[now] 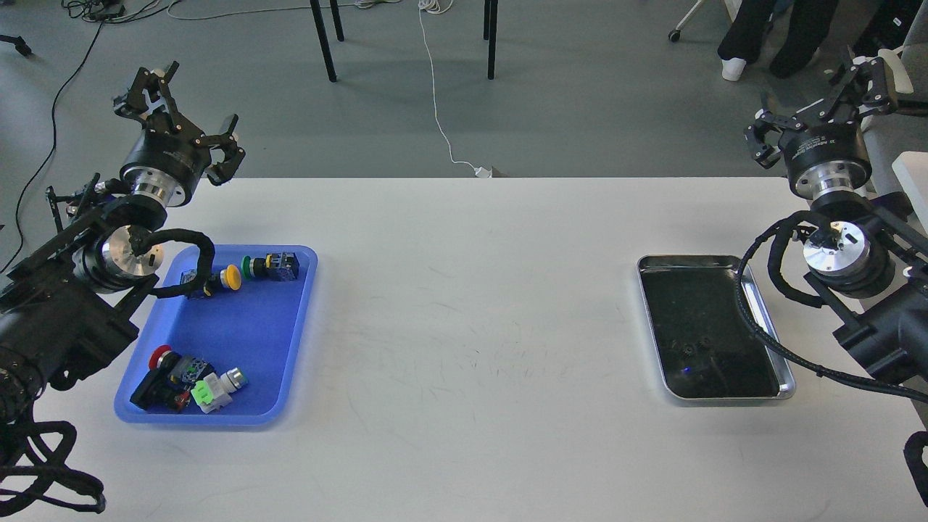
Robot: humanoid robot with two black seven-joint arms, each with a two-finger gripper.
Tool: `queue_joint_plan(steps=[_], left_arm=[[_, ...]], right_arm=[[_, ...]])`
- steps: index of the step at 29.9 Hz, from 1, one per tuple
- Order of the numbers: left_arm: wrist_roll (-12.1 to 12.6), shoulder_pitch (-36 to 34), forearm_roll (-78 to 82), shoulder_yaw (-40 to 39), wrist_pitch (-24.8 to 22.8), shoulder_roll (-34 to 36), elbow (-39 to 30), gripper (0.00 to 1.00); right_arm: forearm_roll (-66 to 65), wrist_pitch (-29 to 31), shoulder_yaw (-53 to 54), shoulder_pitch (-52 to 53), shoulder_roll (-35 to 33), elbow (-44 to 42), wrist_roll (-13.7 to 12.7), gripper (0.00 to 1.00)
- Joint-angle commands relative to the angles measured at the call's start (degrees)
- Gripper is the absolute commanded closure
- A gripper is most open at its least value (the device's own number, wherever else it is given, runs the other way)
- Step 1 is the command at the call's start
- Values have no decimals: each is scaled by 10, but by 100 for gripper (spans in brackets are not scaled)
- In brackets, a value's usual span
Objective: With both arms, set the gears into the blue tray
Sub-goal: 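Move the right gripper over the dark metal tray, then lower the right gripper into the metal tray and grasp a small black ring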
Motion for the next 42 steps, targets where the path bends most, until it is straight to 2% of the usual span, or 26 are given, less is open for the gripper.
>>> queue_joint_plan(steps=[1,7,11,18,21,25,31,37,42], left_arm=[[1,6,-1,0,1,2,0,2],[-4,9,-1,-5,-2,3,0,2],[-13,7,-1,-6,-1,3,-1,2],[-12,6,0,-5,-2,5,-19,2],[-12,6,1,-5,-3,8,-20,2],[-12,6,1,-6,-8,9,-21,2],[-12,6,0,-11,-20,17,-36,2],[-12,7,0,-14,-26,26,-38,2],[-12,8,1,-13,-35,30,-38,2]], right_arm=[[-1,7,4,-11,1,4,0,1],[-6,21,-12,-13,-21,26,0,1],[-11,31,-105,27,-88,52,0,1],[-18,33,-420,246,-143,88,0,1],[-108,41,-589,369,-163,135,0,1],[-234,42,-794,501,-157,187,0,1],[-452,42,-1007,639,-106,235,0,1],[-605,27,-1149,691,-51,274,0,6],[-651,9,-1228,681,-3,273,0,8]])
